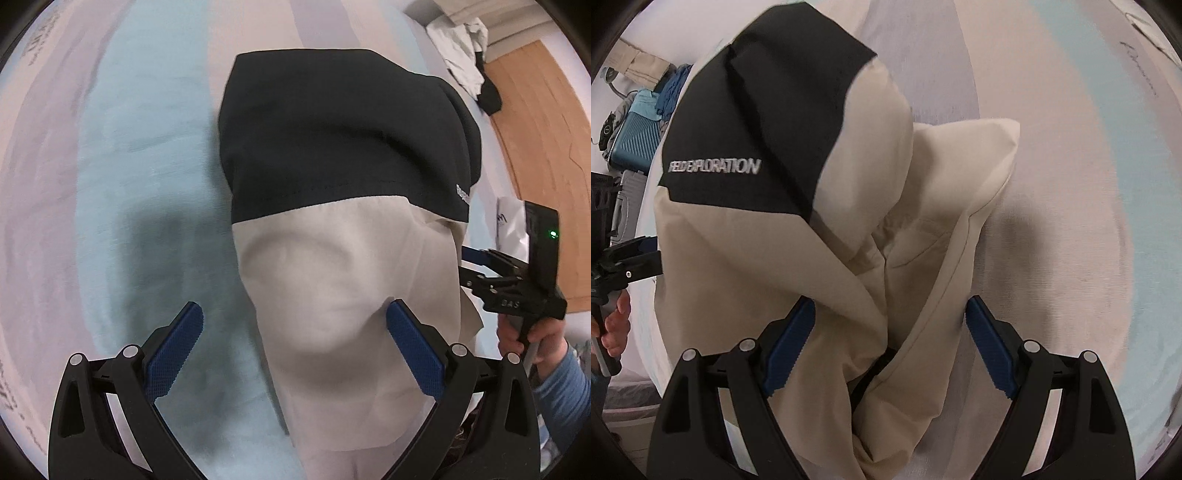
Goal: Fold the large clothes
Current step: 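Grasp the jacket bundle with the right gripper while the left gripper holds it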
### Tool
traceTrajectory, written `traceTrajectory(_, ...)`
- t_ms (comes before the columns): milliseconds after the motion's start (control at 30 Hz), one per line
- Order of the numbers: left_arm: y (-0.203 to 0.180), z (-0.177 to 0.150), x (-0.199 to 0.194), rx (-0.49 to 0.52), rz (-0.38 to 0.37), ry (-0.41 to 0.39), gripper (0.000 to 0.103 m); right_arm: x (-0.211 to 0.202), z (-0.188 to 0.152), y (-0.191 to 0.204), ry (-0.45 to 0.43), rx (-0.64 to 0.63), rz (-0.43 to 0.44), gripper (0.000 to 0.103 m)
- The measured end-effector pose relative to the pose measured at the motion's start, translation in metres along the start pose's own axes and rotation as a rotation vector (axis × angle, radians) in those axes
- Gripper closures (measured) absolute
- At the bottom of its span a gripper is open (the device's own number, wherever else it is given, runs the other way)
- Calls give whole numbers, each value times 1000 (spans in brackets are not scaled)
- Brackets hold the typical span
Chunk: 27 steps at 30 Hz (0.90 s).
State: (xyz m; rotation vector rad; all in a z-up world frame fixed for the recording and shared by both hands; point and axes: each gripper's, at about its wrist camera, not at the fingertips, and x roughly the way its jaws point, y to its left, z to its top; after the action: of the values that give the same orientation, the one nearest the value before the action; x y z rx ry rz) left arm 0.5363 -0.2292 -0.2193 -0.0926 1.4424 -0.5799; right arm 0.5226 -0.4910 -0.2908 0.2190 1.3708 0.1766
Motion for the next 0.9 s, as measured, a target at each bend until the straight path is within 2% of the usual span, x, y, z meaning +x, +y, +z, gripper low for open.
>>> traceTrajectory(300, 2, 6, 22, -2, -105, 8, 5, 15, 5, -16, 17, 41, 15, 18)
traceTrajectory(433, 1, 4, 32, -24, -141, 9, 5, 14, 5, -22, -9, 37, 9, 18)
traceTrajectory(533, -2, 2, 37, -27, -153, 5, 5, 13, -5, -29, -36, 33, 106, 18)
traceTrajectory(667, -7, 1, 45, -20, -172, 16, 5, 16, -20, -40, -47, 6, 103, 18)
traceTrajectory(733, -8, 1, 49, -19, -180, 19, 5, 18, -21, -44, -35, 35, 153, 18)
traceTrajectory(900, -7, -1, 53, -22, -206, 22, 5, 18, -17, -23, -42, 3, 208, 17)
